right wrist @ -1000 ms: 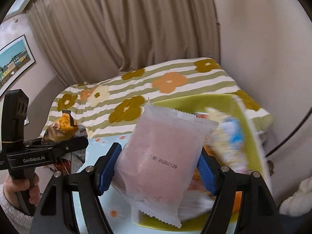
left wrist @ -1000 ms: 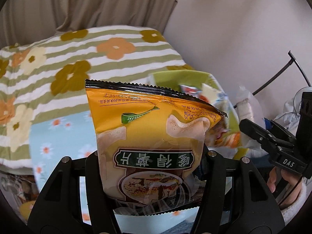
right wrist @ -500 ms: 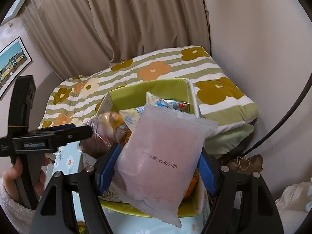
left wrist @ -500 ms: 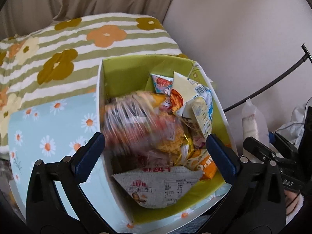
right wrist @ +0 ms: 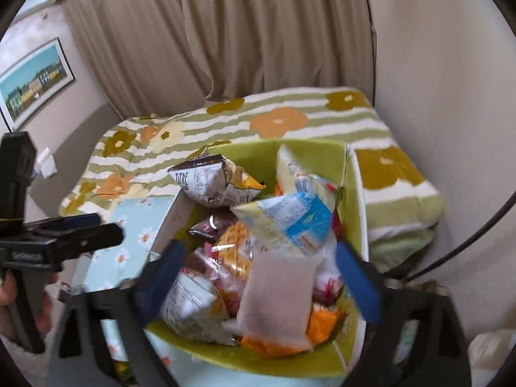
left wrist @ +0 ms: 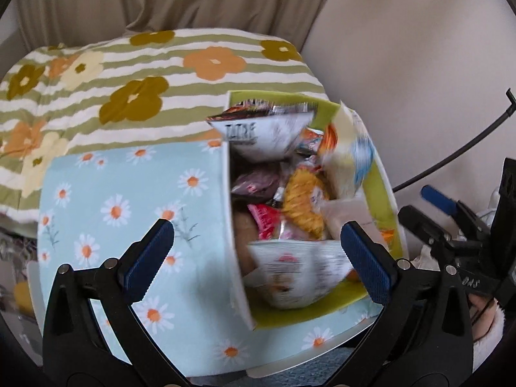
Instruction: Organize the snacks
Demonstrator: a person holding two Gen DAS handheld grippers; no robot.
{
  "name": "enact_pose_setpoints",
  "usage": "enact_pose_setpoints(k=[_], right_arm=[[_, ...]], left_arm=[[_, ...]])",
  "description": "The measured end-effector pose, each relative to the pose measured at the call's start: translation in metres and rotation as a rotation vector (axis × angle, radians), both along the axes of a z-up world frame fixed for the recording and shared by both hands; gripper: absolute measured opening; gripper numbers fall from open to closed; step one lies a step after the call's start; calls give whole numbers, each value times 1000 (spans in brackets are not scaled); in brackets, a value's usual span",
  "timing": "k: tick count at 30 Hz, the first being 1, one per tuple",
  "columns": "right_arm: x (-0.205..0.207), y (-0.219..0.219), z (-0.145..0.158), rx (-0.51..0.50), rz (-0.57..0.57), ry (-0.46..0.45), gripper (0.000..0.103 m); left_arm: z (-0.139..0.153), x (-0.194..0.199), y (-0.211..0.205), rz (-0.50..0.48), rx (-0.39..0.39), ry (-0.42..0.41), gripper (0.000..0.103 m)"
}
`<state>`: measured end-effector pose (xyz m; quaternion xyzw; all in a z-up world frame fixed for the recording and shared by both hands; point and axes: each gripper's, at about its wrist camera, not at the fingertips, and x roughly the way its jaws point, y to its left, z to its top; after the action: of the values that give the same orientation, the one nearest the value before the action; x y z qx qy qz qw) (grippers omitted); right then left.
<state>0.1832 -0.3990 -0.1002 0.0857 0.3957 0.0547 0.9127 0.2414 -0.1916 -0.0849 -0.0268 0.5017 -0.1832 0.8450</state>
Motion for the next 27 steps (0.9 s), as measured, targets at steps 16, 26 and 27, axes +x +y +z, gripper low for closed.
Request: enact_pose_setpoints(k=[16,26,27], right_arm=[[-42,40,34,-57,-87,-11,99],[-119,111,99,-166,-95,-212,99],[-126,116,103,-169,-101,-225,99]], left_arm=[[46,-67,81,94,-10,-175,103],[106,-154,146,176,52,-393,103],[110,-164,152,187,55,-414,103]])
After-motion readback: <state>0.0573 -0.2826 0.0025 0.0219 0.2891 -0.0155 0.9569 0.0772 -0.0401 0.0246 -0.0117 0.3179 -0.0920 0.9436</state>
